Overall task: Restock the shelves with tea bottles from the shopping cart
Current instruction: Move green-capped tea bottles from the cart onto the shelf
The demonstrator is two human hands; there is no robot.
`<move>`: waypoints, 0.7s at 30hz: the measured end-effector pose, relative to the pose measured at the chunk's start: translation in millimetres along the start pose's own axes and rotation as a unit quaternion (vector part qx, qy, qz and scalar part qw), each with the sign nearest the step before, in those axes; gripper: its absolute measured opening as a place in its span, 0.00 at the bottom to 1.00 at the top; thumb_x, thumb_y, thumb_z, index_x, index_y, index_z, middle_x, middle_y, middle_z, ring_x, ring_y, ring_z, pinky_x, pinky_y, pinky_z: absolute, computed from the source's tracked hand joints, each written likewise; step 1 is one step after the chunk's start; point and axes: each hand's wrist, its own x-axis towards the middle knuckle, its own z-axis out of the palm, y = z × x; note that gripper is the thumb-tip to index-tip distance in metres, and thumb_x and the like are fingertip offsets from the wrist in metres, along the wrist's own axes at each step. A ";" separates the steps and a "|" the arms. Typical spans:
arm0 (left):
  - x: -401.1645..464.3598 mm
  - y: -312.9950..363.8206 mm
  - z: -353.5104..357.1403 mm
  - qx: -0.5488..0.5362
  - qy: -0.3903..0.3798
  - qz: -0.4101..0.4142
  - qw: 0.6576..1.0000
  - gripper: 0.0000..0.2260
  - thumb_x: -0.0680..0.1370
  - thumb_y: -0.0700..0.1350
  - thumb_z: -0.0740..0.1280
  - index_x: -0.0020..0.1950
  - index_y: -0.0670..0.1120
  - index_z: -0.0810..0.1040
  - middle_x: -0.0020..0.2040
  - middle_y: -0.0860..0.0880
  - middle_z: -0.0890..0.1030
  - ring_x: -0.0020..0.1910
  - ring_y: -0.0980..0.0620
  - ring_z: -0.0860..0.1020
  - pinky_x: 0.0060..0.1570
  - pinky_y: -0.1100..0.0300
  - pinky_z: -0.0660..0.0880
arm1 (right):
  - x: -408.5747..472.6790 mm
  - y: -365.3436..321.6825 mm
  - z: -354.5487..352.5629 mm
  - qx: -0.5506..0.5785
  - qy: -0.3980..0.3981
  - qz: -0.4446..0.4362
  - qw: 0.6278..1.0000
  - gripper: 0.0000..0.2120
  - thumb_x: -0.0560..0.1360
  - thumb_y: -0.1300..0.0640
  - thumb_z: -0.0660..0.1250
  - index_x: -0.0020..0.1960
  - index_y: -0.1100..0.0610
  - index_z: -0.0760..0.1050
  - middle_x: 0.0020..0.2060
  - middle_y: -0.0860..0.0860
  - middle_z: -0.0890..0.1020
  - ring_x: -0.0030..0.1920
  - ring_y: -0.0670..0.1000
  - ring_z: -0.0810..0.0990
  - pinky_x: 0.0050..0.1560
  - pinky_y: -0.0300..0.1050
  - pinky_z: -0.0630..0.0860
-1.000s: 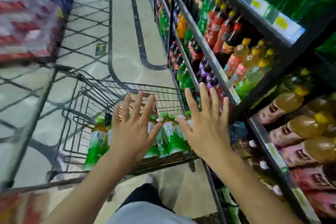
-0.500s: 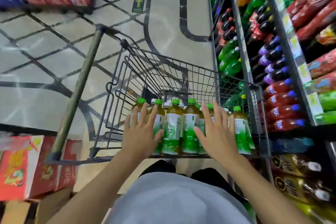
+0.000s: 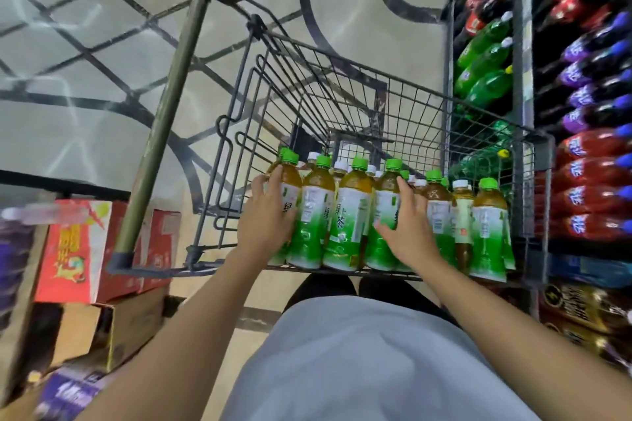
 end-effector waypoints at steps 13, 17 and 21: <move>1.2 -6.4 1.7 -0.334 0.013 -0.060 0.940 0.33 0.74 0.34 0.75 0.75 0.53 0.69 0.62 0.53 0.79 0.59 0.54 0.80 0.60 0.45 0.80 | 7.6 -11.6 17.4 0.189 0.069 0.098 0.975 0.49 0.72 0.63 0.77 0.81 0.44 0.51 0.75 0.56 0.66 0.72 0.60 0.70 0.68 0.57 0.72; -1.0 -4.7 -0.3 -0.361 0.026 -0.084 0.929 0.33 0.74 0.36 0.76 0.75 0.54 0.67 0.62 0.50 0.77 0.60 0.48 0.80 0.56 0.49 0.81 | 4.5 -7.1 11.7 0.212 0.064 0.089 0.971 0.46 0.72 0.63 0.77 0.78 0.44 0.53 0.73 0.54 0.70 0.69 0.57 0.73 0.62 0.50 0.74; 0.6 -0.6 -16.7 -0.363 0.037 -0.066 0.929 0.33 0.75 0.38 0.76 0.74 0.55 0.65 0.62 0.48 0.78 0.53 0.51 0.82 0.51 0.49 0.82 | -4.3 1.6 1.8 0.249 0.071 0.087 0.962 0.41 0.74 0.65 0.75 0.76 0.44 0.56 0.71 0.53 0.71 0.64 0.53 0.74 0.57 0.45 0.72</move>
